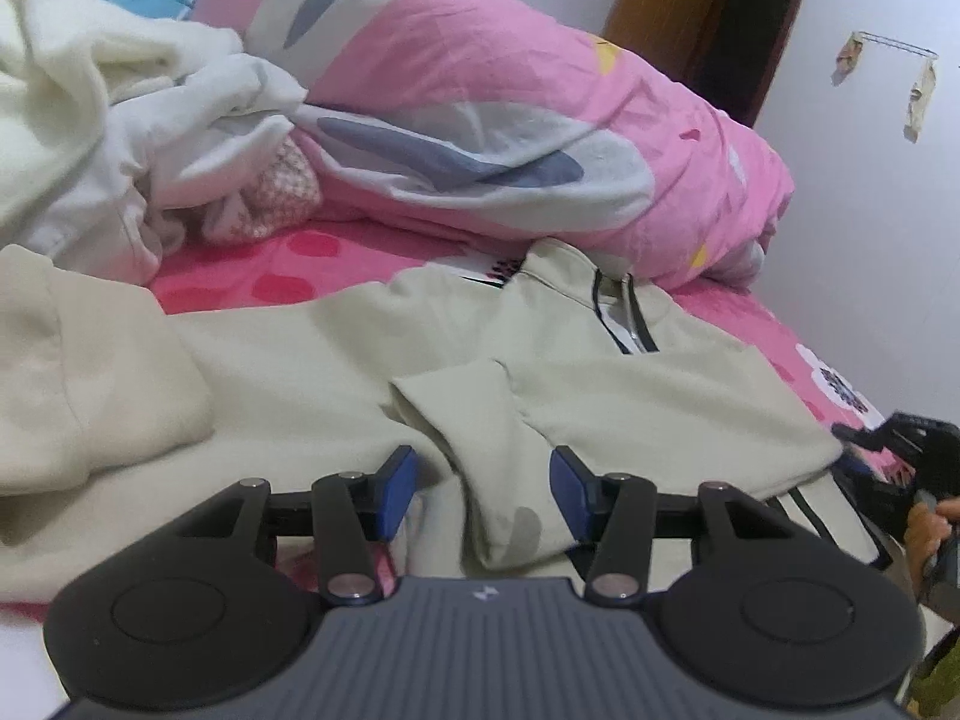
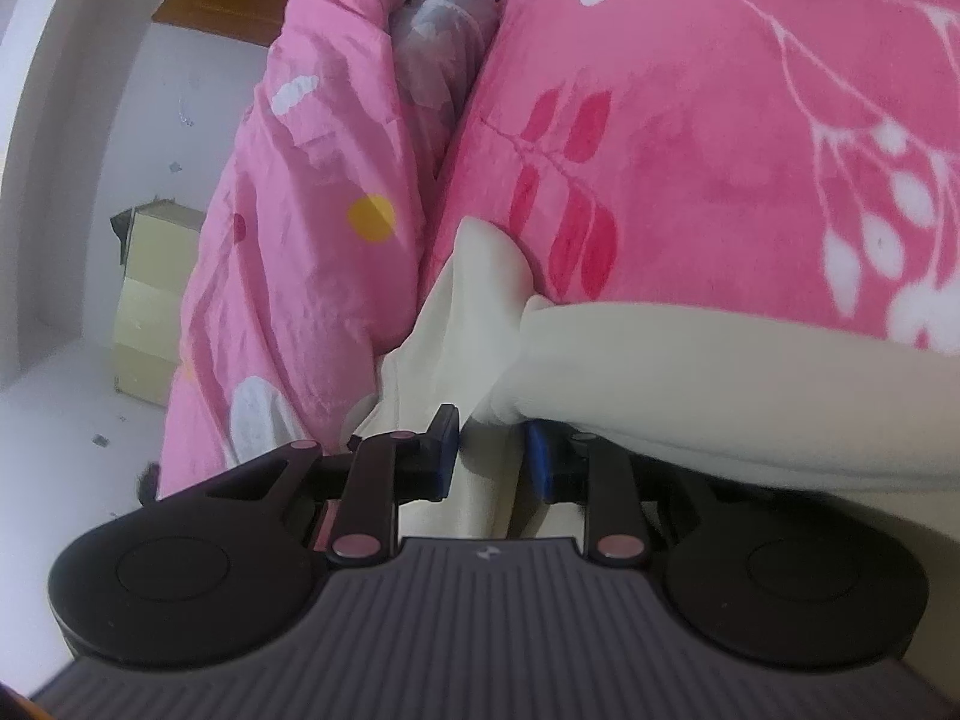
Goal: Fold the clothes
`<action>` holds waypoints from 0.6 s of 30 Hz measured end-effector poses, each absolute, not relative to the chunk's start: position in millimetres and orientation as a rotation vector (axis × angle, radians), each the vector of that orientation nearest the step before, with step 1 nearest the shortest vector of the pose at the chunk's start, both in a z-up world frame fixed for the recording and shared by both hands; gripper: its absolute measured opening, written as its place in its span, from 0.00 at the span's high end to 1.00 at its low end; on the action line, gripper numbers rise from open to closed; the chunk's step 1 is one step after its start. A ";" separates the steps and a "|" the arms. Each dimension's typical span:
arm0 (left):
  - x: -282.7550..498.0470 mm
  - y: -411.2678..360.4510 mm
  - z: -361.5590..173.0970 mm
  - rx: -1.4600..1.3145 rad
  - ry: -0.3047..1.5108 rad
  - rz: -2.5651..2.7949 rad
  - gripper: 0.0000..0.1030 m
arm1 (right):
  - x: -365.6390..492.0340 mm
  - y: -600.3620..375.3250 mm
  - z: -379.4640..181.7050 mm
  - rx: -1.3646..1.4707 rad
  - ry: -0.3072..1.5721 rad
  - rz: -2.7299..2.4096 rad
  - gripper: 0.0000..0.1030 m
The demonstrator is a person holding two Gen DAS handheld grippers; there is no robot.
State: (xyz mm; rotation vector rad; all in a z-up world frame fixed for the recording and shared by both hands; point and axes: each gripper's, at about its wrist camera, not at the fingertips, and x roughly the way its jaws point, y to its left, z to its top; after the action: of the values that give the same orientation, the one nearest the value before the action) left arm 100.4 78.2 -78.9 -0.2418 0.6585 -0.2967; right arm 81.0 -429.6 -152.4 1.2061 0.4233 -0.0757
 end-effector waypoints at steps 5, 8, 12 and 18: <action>124.4 83.7 -75.2 -0.282 0.671 -0.290 0.53 | 82.0 -430.3 -152.7 1.182 0.417 -0.086 0.85; 155.2 79.9 -80.9 -0.276 0.769 -0.268 0.53 | 82.0 -432.0 -154.3 1.188 0.417 -0.082 0.85; 182.8 70.3 -91.1 -0.243 0.825 -0.284 0.54 | 82.2 -432.4 -155.7 1.188 0.413 -0.078 0.85; 185.8 58.9 -91.4 -0.186 0.790 -0.320 0.81 | 82.2 -433.2 -156.2 1.168 0.412 -0.078 0.89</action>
State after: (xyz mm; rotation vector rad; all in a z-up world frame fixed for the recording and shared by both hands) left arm 185.8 58.9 -91.4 -0.1855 0.7897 -0.3204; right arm 82.2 -433.2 -156.2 1.1677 0.4118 -0.0776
